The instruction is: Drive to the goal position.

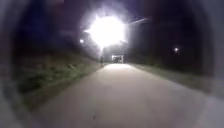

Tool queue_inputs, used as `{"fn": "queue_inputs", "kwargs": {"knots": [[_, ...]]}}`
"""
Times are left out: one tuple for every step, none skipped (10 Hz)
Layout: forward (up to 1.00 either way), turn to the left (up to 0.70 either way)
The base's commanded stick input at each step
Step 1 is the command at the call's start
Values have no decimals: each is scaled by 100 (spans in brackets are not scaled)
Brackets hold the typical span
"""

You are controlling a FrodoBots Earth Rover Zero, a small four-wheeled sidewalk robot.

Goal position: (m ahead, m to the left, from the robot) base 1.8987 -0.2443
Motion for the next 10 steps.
{"fn": "queue_inputs", "kwargs": {"knots": [[100, 6], [100, 4], [100, 3], [100, 3], [100, 2], [100, 6], [100, 11], [100, 15], [100, 20], [100, 14]]}}
